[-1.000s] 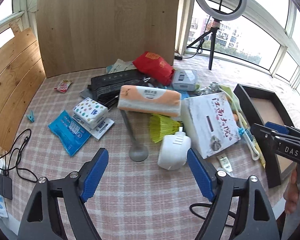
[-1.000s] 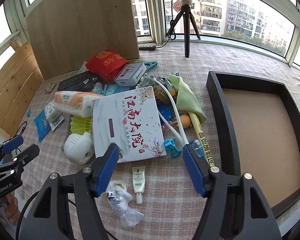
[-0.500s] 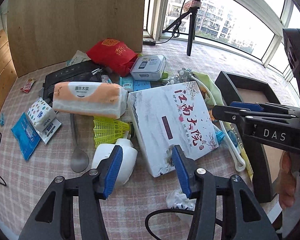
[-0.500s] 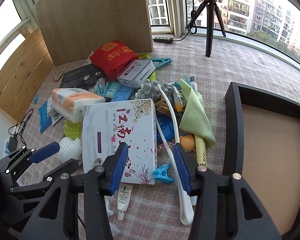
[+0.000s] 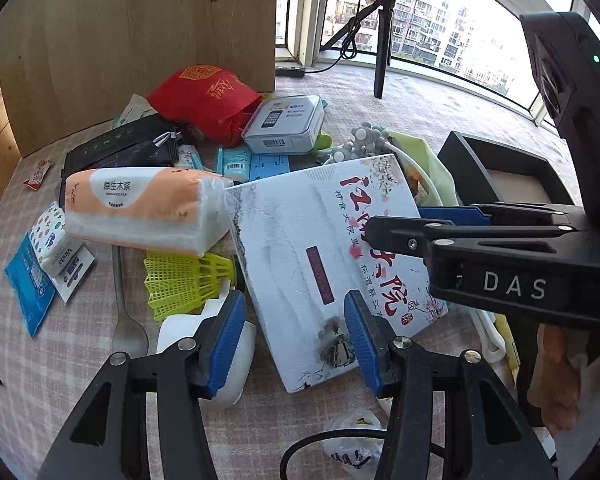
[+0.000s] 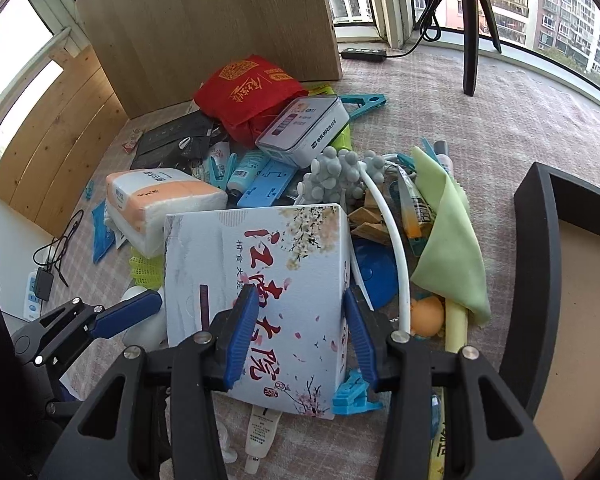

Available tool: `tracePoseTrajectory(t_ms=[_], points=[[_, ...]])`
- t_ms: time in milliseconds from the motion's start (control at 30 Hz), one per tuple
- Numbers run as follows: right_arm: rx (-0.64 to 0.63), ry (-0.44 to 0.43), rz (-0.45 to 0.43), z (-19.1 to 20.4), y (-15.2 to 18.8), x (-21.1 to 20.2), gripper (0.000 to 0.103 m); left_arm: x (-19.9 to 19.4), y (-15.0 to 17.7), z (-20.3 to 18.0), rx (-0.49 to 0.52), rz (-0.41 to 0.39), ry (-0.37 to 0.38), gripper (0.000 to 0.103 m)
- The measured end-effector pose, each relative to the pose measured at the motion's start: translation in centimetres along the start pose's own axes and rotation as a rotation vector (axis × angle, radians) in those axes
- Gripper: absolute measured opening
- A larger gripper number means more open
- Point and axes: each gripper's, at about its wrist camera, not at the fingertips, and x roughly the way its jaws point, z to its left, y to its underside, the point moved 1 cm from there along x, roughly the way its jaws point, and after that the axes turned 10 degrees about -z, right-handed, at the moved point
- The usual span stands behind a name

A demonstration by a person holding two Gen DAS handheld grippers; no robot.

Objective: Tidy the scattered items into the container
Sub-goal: 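Close the right gripper on the white calligraphy box, then carry the white box into the black tray and release it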

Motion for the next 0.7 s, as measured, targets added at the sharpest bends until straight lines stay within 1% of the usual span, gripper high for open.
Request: tracePoseTrajectory(t_ms=[67,167,233,300,400,567,700], points=[[0.011,-0.007,0.000,-0.3,0.0,0.0,0.044,0.3,0.0,-0.1,0.000,-0.001,-0.011,0.049],[0.033,-0.017,0.005,-0.7,0.0,0.1,0.044,0.4,0.0,0.2,-0.038,0.002,0.014,0.050],[0.037,-0.020,0.013,-0.8,0.1,0.2,0.044,0.6,0.0,0.2,-0.040,0.007,0.013,0.051],[0.055,-0.022,0.013,-1.2,0.3,0.3,0.047,0.7,0.0,-0.1,-0.024,0.005,0.002,0.054],[0.085,-0.054,0.022,-1.3,0.7,0.4,0.049,0.9,0.0,-0.2,-0.041,0.003,0.014,0.056],[0.088,-0.040,0.006,-0.9,0.6,-0.2,0.049,0.5,-0.1,0.3,-0.094,0.014,0.040,0.054],[0.112,-0.064,-0.015,-1.0,-0.1,-1.2,0.049,-0.9,-0.7,0.0,-0.073,-0.020,0.030,0.054]])
